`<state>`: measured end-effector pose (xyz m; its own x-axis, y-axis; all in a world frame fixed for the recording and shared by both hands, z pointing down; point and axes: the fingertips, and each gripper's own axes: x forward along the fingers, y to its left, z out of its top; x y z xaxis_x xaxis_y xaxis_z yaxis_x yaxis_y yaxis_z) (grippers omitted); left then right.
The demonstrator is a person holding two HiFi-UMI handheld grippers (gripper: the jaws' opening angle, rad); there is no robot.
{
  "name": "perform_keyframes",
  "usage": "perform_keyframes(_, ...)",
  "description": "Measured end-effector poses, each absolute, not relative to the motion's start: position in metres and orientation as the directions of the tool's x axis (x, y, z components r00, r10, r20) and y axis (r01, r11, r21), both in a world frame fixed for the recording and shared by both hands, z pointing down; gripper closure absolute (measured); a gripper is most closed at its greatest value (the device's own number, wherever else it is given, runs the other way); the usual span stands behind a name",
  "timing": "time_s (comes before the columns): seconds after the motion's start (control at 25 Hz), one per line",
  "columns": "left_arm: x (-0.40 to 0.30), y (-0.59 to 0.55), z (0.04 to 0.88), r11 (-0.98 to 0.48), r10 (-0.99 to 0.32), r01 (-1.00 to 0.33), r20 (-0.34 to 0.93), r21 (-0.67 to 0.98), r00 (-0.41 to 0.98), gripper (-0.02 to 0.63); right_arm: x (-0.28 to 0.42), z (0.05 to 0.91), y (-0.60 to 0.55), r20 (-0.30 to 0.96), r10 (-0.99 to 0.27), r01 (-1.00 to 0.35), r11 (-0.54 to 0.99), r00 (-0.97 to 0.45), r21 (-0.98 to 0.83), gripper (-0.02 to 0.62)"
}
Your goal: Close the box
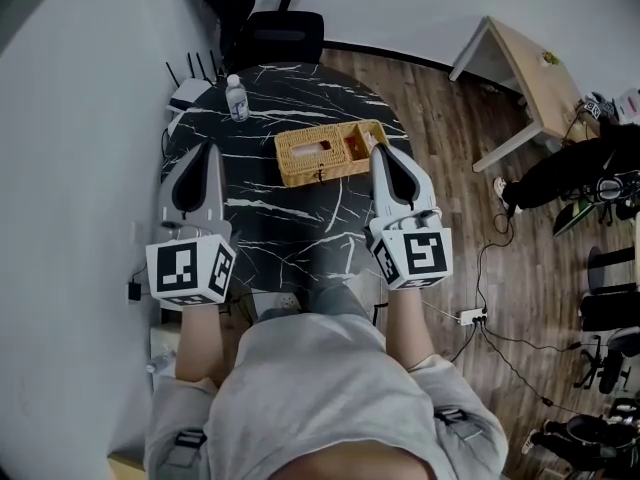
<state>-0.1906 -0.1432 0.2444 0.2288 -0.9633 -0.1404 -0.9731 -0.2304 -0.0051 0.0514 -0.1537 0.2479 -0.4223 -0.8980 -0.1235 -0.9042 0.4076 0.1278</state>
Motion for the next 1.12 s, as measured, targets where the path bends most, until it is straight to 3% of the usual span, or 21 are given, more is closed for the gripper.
perform_keyframes(1.12,-0.1865,-0.1396,0.2519,-0.235,-0.96,-0.972,-0.151,-0.007,0.234,0.532,0.0527,0.2453,-0.1445,-0.142,-0.903,-0.91,0.386,-0.407,0.149,0.591)
